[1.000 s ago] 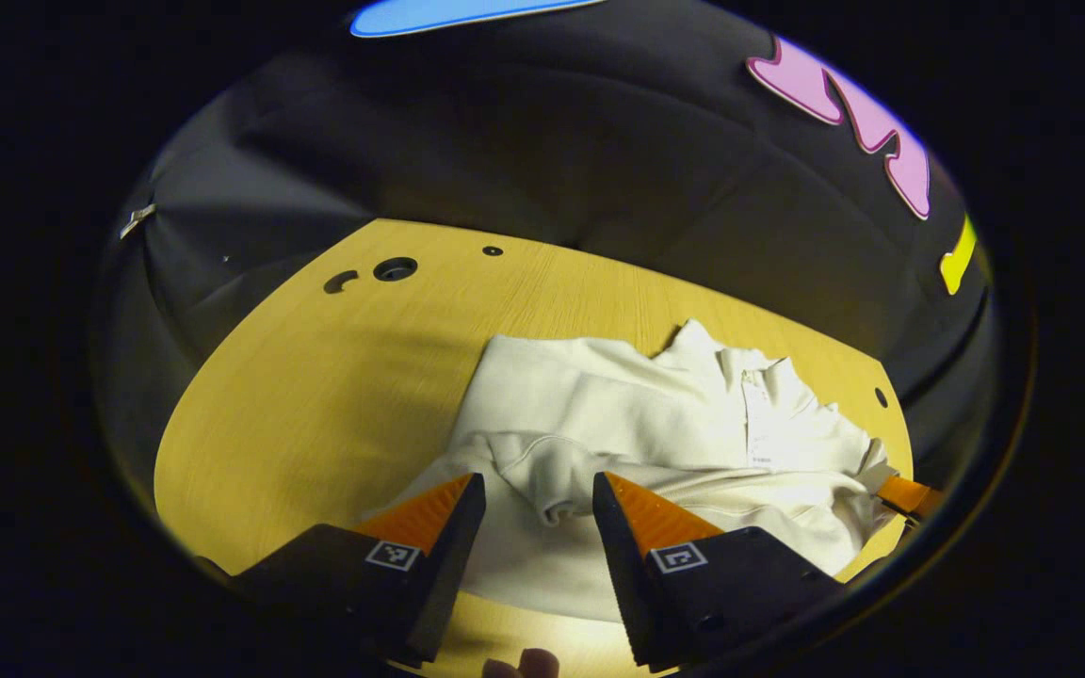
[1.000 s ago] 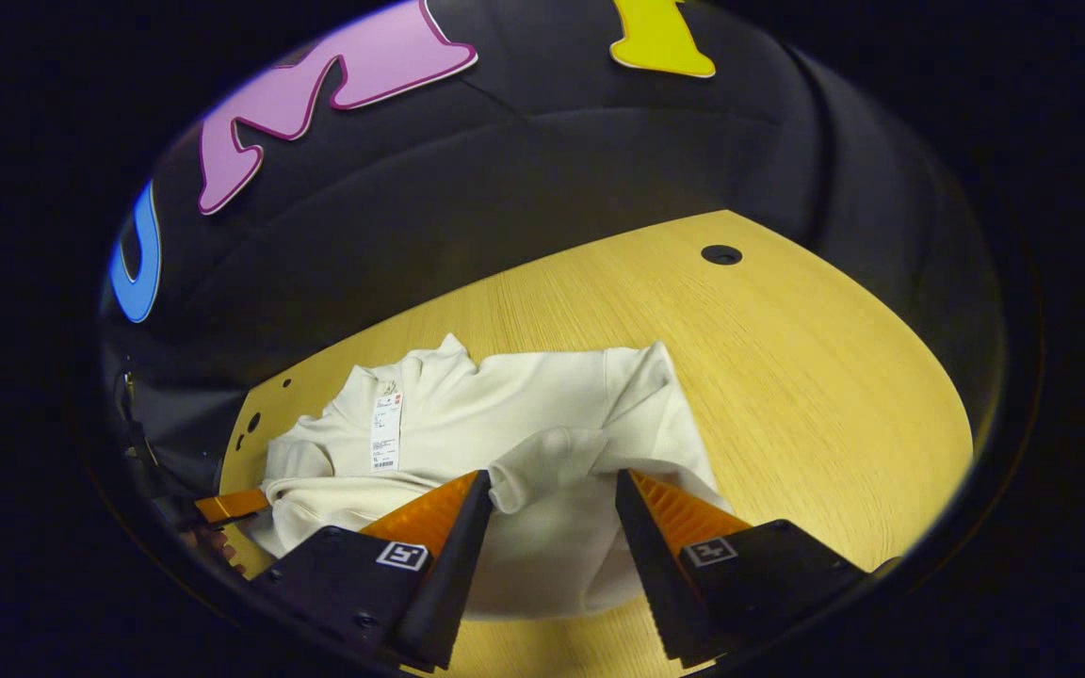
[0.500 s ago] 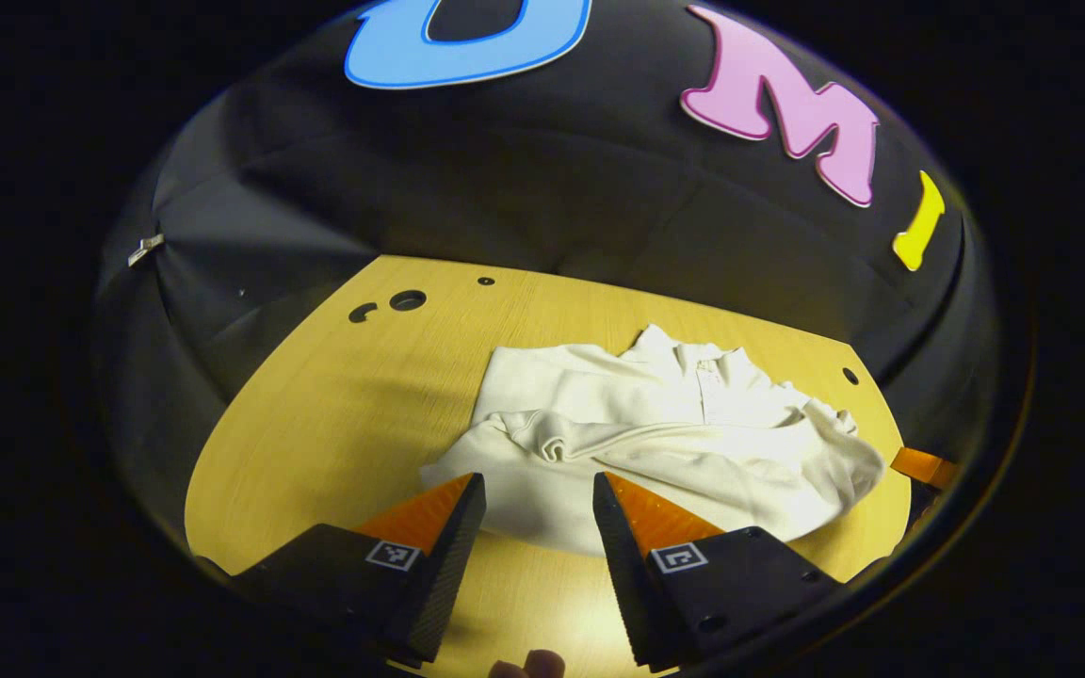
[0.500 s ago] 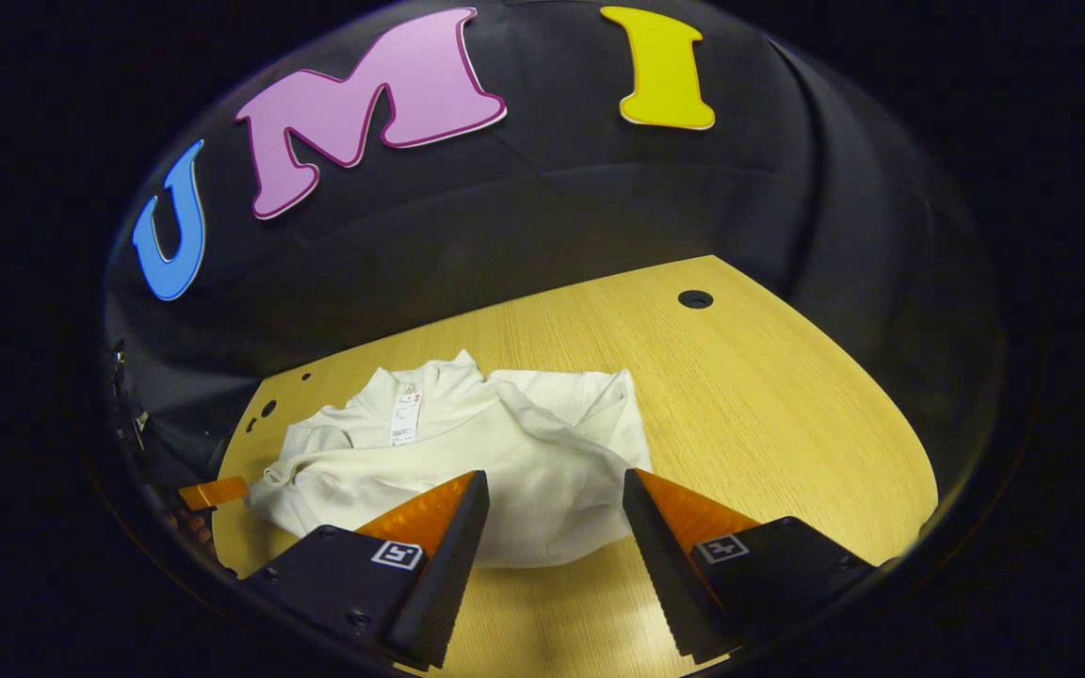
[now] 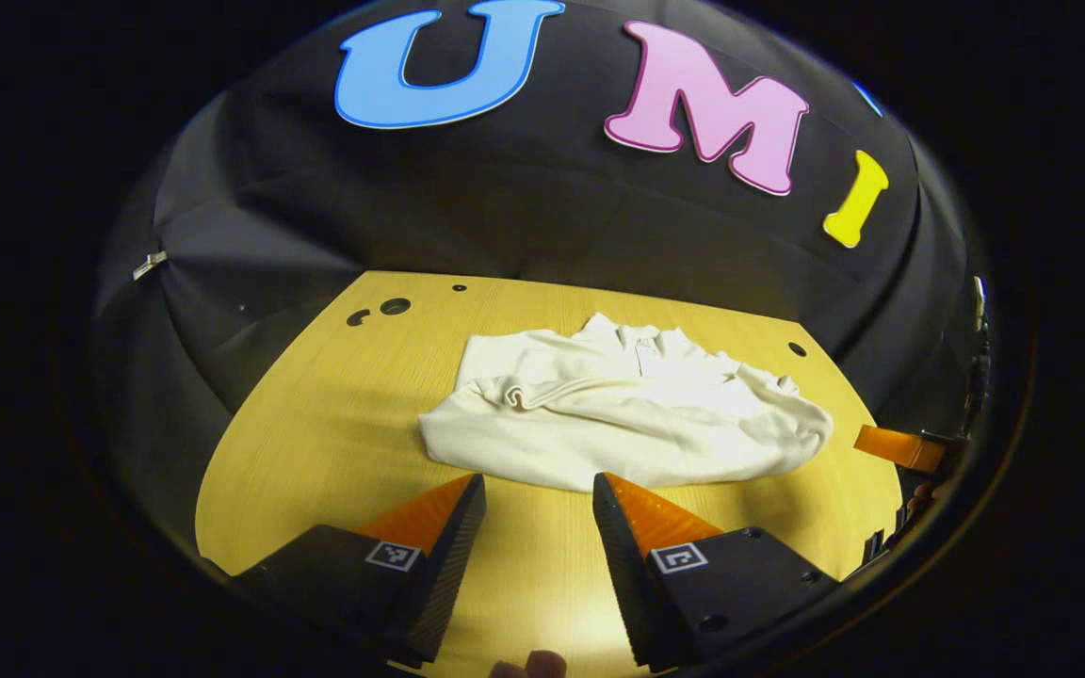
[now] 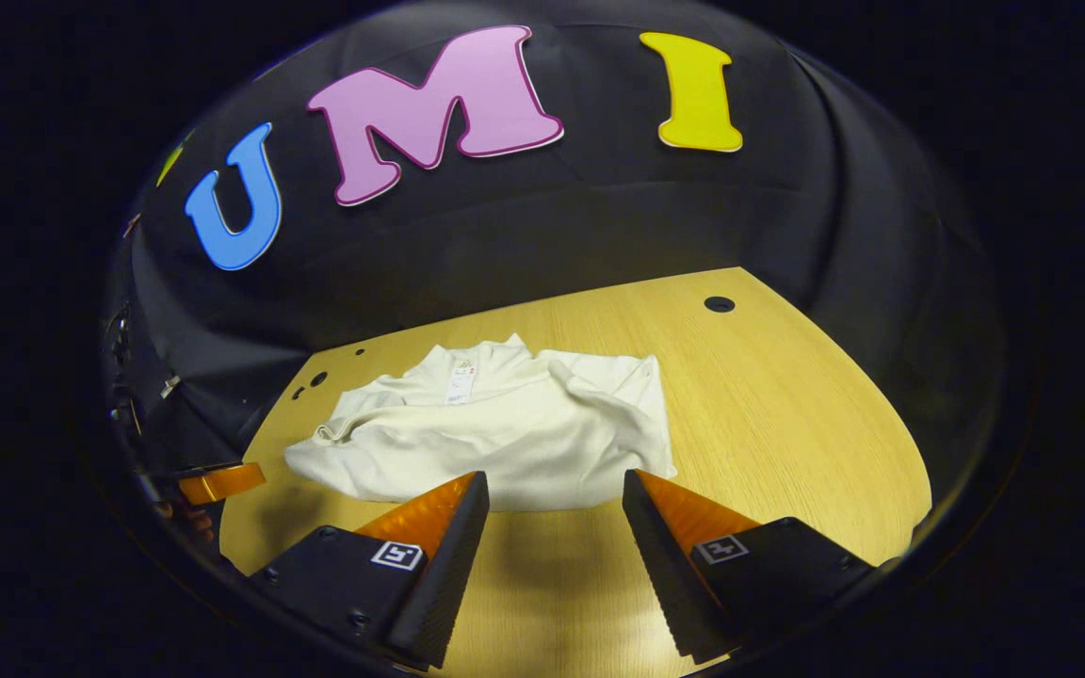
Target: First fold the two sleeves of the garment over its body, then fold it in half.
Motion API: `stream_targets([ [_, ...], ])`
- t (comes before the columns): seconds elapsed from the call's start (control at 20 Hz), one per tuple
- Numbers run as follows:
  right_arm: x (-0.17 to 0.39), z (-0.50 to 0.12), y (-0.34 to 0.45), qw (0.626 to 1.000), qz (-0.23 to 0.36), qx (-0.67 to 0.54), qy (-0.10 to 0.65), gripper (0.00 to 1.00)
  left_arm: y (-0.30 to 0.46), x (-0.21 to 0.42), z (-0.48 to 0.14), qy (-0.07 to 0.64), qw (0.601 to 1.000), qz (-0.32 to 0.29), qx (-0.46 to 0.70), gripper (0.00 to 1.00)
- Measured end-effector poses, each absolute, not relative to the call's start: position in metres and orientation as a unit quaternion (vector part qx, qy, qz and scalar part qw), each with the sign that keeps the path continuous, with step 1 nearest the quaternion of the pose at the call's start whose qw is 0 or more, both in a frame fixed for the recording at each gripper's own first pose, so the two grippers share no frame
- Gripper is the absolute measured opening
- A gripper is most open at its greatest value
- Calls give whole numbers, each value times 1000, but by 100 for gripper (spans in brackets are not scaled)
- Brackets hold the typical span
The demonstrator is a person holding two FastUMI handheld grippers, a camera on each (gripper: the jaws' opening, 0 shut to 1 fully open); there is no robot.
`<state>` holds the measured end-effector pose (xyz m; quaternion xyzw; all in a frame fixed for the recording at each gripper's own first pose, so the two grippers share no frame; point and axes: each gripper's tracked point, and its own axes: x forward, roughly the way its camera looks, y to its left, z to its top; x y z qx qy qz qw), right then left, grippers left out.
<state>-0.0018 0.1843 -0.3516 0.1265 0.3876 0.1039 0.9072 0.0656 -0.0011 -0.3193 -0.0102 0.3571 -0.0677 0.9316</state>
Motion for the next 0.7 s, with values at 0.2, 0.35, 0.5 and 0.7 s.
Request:
stream_targets([
  [0.2,-15,-337,188,900,106,164,389,88,-2,35,-313,353,934,-59,-2,74],
  [0.35,-28,-345,188,893,121,150,408,88,-4,17,-316,359,932,-49,-12,74],
  [0.5,-35,-351,184,890,129,131,416,89,-7,9,-316,362,931,-46,-12,74],
  [0.7,-37,-352,182,889,133,127,419,89,-11,4,-316,365,930,-44,-11,80],
])
